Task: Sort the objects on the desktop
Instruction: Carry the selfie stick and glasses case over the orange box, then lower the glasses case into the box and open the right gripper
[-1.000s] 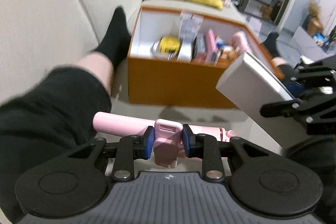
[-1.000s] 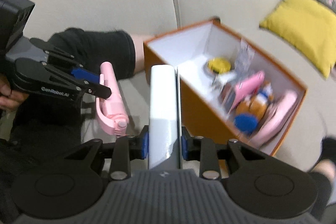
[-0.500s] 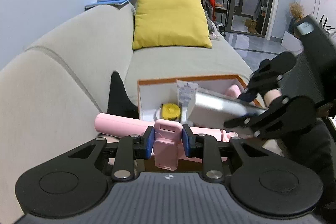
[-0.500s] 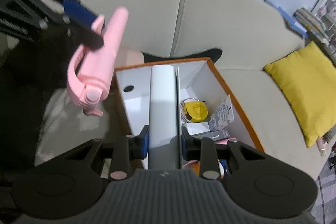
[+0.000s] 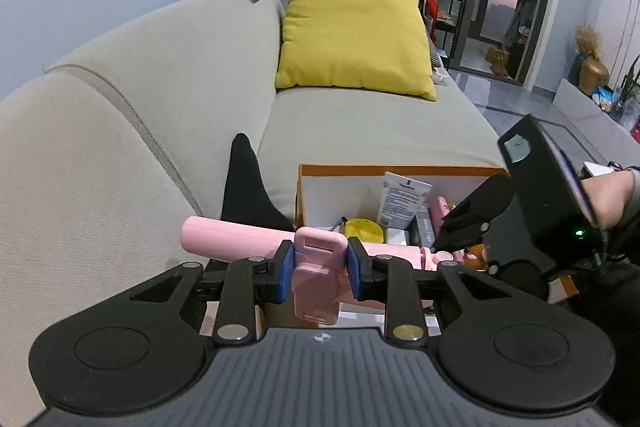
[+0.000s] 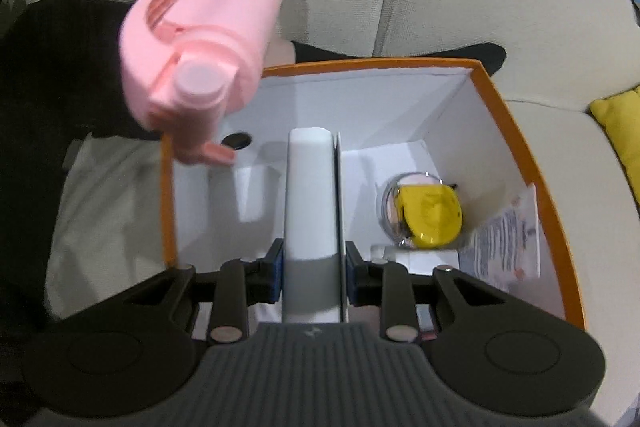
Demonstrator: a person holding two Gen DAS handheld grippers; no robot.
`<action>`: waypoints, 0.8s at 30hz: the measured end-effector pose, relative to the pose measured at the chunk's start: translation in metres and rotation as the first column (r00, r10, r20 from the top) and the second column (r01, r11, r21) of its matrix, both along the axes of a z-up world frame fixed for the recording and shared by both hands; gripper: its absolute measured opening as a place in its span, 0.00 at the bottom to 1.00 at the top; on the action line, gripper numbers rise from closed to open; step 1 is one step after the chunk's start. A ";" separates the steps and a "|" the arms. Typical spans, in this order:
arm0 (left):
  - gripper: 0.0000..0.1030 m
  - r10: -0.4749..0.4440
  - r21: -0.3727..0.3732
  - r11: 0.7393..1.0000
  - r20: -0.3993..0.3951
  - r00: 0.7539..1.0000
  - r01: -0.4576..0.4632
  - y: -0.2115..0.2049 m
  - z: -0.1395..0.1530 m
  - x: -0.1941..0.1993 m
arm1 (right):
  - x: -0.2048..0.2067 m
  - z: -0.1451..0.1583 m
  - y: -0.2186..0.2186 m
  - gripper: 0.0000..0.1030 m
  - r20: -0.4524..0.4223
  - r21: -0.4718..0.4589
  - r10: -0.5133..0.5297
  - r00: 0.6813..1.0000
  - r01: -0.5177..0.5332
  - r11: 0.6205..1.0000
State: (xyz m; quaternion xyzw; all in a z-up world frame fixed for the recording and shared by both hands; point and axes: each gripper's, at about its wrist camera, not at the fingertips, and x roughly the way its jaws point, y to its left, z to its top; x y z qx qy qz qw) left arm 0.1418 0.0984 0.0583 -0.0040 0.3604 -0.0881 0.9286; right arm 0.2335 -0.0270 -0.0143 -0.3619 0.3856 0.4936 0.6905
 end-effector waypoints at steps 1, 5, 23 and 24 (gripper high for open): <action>0.31 0.003 -0.007 1.000 -0.001 1.000 -0.003 0.003 -0.001 0.002 | 0.003 -0.003 0.002 0.30 -0.008 -0.007 0.007 1.000 -0.008 1.000; 0.31 0.014 -0.026 1.000 -0.008 1.000 -0.014 0.011 -0.007 0.008 | 0.009 -0.018 0.009 0.30 -0.036 -0.041 0.019 0.999 -0.020 0.999; 0.31 0.023 -0.049 0.999 -0.019 1.000 -0.024 0.021 -0.013 0.013 | -0.003 -0.002 -0.003 0.32 -0.124 -0.014 -0.010 0.992 0.008 1.000; 0.31 0.023 -0.049 0.999 -0.018 1.000 -0.024 0.021 -0.013 0.012 | -0.005 -0.001 -0.004 0.32 -0.131 -0.014 -0.007 0.991 0.005 1.000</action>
